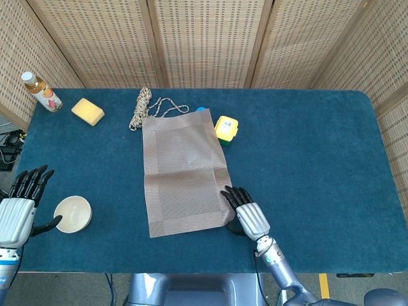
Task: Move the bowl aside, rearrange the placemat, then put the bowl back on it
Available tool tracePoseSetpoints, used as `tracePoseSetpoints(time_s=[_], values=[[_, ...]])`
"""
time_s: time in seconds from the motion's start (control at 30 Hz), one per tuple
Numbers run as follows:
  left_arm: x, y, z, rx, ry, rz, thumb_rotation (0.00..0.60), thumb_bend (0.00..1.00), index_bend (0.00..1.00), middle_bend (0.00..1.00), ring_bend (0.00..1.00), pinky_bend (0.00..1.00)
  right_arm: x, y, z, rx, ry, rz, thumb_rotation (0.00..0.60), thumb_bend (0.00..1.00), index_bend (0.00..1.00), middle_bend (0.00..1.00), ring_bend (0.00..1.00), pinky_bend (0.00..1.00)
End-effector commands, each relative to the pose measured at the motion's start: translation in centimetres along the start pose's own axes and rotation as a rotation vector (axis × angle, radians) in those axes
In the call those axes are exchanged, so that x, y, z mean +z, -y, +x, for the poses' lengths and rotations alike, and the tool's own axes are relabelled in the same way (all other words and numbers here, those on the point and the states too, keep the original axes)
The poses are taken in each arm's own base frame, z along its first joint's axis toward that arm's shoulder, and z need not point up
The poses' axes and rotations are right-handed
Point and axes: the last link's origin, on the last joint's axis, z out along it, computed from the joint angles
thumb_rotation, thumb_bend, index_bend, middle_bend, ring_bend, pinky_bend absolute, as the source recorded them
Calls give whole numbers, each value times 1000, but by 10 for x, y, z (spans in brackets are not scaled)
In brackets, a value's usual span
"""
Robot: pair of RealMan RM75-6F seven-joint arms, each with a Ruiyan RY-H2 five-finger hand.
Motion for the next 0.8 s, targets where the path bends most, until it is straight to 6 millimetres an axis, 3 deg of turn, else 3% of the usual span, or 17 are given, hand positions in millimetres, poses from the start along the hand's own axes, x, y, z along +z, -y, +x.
tracePoseSetpoints(time_s=[0.03,0.4,0.5,0.63,0.8], values=[[0,0,0,-1,2,-1,600,177,0,0,0,0,-1,-1,3,2,-8,2,600,488,0,0,0,0],[0,-1,0,-19,-1,-3,600,176,0,0,0,0,2,2,2,66,-51,19,600,425,19,0,0,0],[0,-1,-1,-21,0,-5,600,177,0,0,0,0,2,5,7,98,-103,40,600,403,102,0,0,0],[0,-1,-1,-22,4,-5,600,176,0,0,0,0,2,3,7,99,-125,43,600,379,293,0,0,0],[0,-2,-2,-25,7,-9,600,176,0,0,0,0,1,3,6,104,-142,42,600,366,432,33,0,0]])
